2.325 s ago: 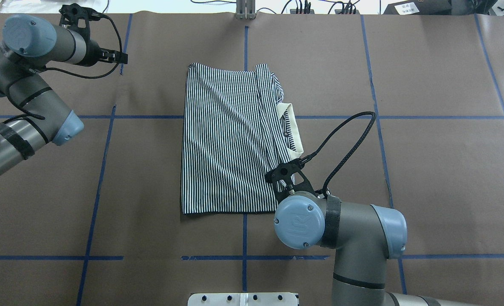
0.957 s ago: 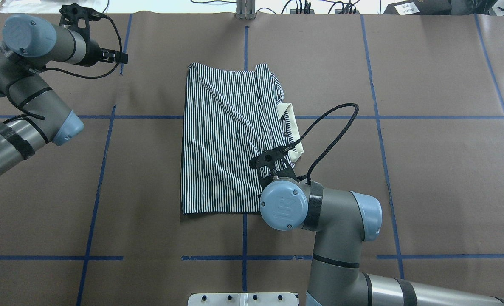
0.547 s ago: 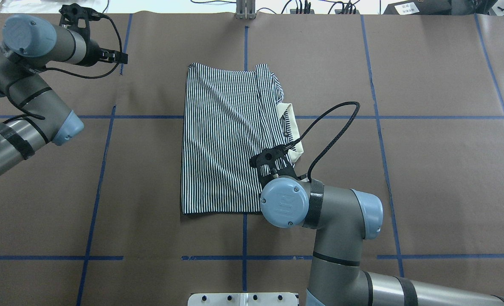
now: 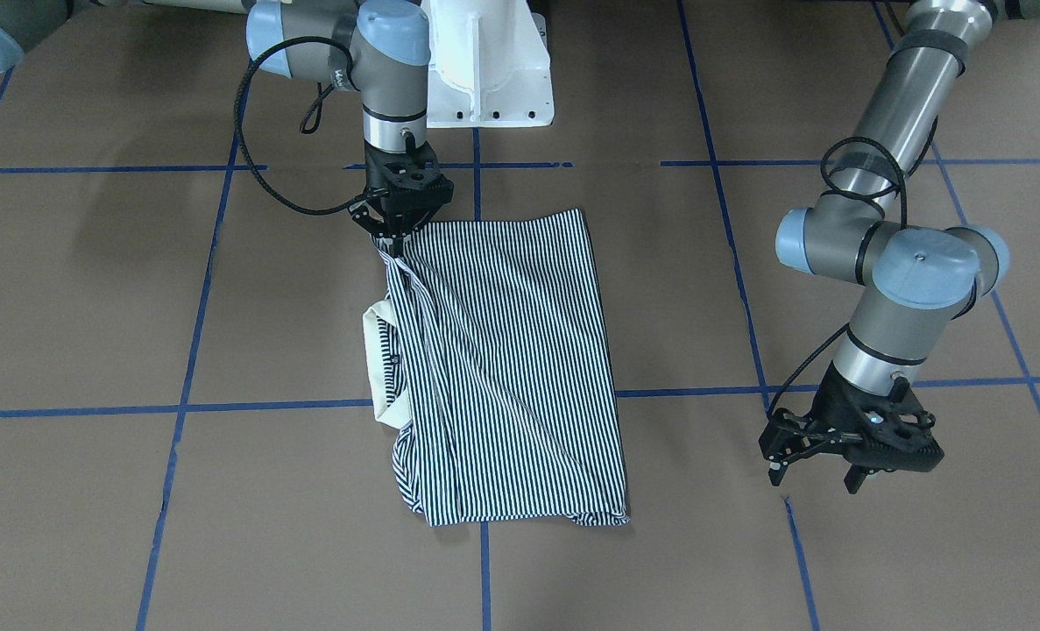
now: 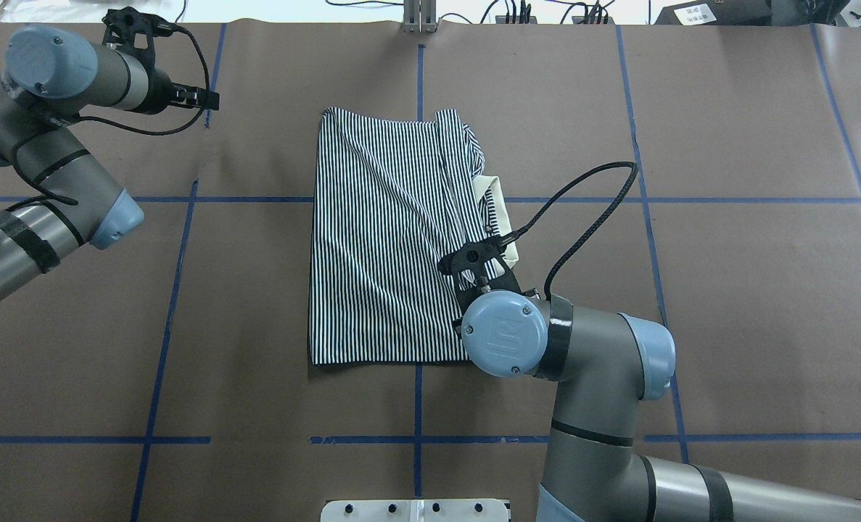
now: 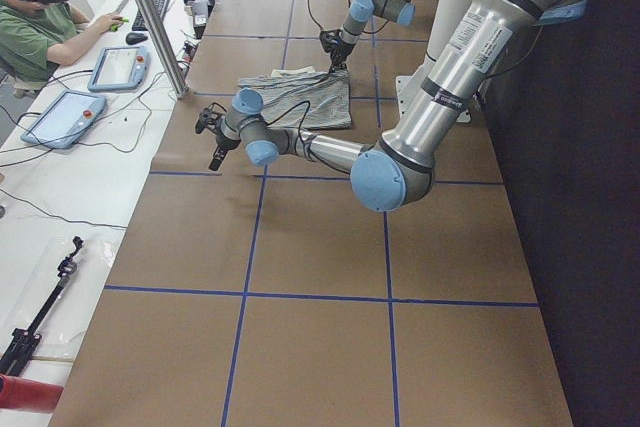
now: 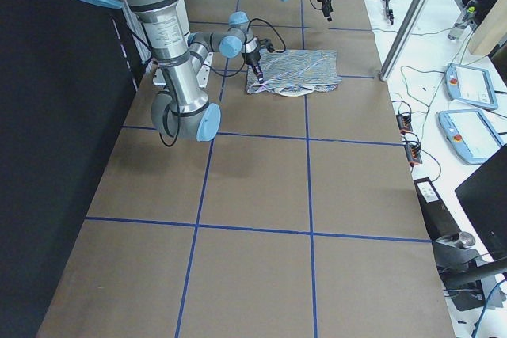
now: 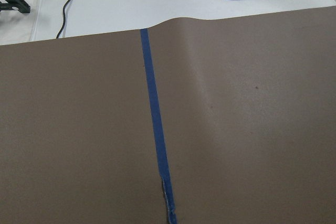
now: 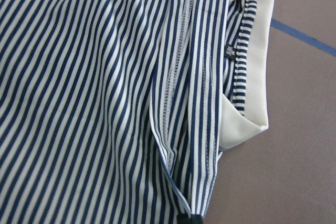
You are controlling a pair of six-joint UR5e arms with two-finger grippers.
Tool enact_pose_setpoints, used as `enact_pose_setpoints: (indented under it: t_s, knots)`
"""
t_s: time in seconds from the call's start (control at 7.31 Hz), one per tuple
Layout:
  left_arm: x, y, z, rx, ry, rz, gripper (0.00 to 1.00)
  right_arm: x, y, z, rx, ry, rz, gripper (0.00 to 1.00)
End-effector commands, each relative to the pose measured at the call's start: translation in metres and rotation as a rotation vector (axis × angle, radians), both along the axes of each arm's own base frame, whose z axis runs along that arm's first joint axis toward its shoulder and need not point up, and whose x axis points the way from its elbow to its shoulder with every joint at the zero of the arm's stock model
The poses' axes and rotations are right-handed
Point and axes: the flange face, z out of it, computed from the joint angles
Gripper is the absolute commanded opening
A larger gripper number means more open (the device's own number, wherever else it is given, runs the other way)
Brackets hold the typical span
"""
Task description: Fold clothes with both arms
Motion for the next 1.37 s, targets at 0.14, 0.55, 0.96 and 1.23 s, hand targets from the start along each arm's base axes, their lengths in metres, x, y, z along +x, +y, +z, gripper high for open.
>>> enact_pose_setpoints:
  t_s: [0.14,0.55,0.96,1.23]
  knots:
    - [0.0,0.0,0.0,0.0,0.0,0.001,1.0,0.01,0.006,0.022,-0.013,0.02,0.01,0.24]
    - [0.0,0.001,0.004,-0.005,-0.004,0.001,1.0,0.011,0.005,0.017,-0.007,0.016,0.002,1.0]
    - [0.0,0.001,0.003,-0.004,-0.003,0.001,1.0,0.016,-0.044,-0.019,0.015,-0.009,0.015,1.0]
    - [0.0,0.001,0.002,-0.003,-0.002,0.001,1.0,-0.02,-0.1,-0.043,-0.019,0.014,0.028,1.0]
